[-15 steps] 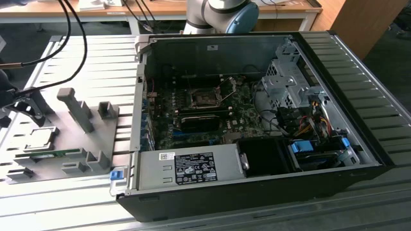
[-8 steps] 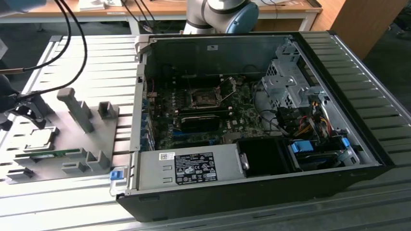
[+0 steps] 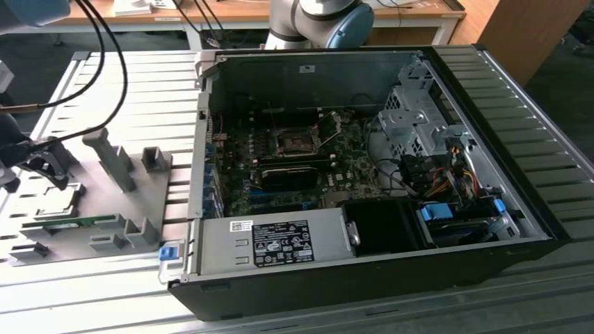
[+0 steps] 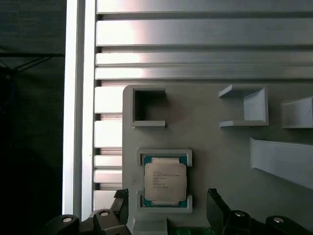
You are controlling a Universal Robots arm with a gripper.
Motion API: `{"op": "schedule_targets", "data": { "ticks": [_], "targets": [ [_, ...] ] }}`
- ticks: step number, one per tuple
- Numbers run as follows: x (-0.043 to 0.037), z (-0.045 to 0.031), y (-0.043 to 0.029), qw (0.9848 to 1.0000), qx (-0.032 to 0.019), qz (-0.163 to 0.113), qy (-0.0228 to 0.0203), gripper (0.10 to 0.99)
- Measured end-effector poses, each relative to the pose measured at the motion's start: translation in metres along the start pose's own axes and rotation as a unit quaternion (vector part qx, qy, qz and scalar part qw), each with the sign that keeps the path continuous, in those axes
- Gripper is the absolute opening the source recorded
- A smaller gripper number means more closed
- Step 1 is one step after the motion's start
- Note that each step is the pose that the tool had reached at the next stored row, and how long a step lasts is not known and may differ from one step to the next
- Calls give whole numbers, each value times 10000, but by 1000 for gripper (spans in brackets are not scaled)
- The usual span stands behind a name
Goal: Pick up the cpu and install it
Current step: 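Pick up the cpu and move it towards the insertion slot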
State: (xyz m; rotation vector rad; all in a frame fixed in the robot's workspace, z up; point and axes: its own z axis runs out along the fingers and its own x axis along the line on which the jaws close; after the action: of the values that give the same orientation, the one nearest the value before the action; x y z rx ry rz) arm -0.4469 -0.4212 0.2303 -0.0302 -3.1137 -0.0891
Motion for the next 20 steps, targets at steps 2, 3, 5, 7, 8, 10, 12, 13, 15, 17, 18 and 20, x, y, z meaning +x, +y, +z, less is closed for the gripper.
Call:
{"op": "schedule_targets", "data": {
  "ticks": [2,3,5,7,8,10,12,13,15,17,18,20],
  "targets": [
    [0,10,-1,10000,0,0,0,733],
    [0,16,-1,10000,0,0,0,733],
    [0,26,-2,10000,0,0,0,733],
    [1,34,-2,10000,0,0,0,733],
    [1,39,-2,10000,0,0,0,733],
    [2,47,-3,10000,0,0,0,733],
    [2,54,-3,10000,0,0,0,733],
    [2,58,-3,10000,0,0,0,733],
    [2,67,-4,10000,0,-1,0,733],
    [2,75,-4,10000,0,-1,0,733],
    [2,78,-5,10000,0,-1,0,733],
    [2,86,-5,10000,0,-1,1,733]
  ]
}}
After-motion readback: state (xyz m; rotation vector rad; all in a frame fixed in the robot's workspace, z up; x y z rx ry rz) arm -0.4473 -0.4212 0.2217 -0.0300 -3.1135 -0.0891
